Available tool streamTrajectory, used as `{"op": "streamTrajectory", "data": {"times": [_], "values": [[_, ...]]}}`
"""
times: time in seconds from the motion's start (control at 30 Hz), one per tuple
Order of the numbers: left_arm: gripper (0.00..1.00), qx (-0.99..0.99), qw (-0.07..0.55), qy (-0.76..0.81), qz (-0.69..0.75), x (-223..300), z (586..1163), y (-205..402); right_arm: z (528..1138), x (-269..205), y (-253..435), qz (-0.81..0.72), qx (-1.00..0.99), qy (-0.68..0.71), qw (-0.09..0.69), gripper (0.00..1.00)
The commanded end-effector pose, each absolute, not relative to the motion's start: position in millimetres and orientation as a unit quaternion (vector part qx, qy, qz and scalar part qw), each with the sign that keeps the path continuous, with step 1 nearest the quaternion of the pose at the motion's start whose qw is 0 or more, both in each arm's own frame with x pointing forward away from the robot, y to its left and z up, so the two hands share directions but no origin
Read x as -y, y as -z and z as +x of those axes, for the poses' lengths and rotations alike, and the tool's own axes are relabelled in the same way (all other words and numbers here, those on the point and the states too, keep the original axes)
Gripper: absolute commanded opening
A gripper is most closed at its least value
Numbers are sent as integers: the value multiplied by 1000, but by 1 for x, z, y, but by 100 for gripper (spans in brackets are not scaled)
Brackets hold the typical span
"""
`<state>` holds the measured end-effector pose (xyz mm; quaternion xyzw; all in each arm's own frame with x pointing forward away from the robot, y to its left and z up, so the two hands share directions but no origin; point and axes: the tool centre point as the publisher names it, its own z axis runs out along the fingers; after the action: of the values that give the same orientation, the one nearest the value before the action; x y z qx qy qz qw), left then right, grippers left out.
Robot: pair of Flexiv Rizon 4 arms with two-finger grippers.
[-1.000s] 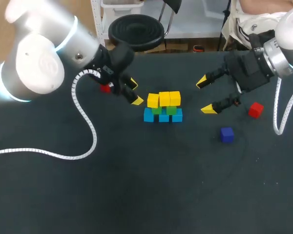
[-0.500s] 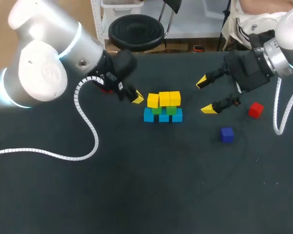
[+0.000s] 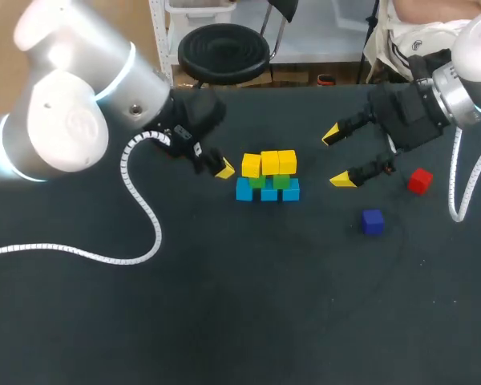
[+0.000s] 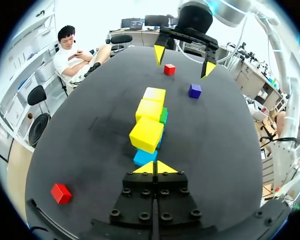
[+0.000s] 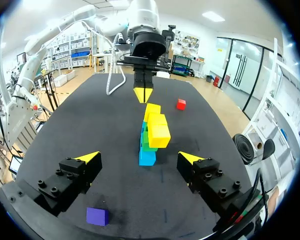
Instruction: Place the blue cubes, place green cubes on the blue cubes, place the yellow cubes on the green cubes, then place the red cubes on the yellow cubes, and place purple cube on the red cubes.
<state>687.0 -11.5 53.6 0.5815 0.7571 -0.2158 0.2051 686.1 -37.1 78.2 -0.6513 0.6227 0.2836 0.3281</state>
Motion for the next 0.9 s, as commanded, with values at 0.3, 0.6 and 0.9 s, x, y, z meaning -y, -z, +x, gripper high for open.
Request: {"op": "streamTrajectory", "data": {"times": [0.3, 0.6, 0.9], "values": [[0, -744, 207, 226, 594, 20, 659, -68, 686, 37, -78, -651, -622, -283, 329, 100], [0, -746, 198, 223, 595, 20, 657, -65, 686, 37, -78, -651, -622, -283, 329, 100], [0, -739, 204, 221, 603, 29, 661, -70, 686, 37, -78, -651, -622, -283, 329, 100]]}}
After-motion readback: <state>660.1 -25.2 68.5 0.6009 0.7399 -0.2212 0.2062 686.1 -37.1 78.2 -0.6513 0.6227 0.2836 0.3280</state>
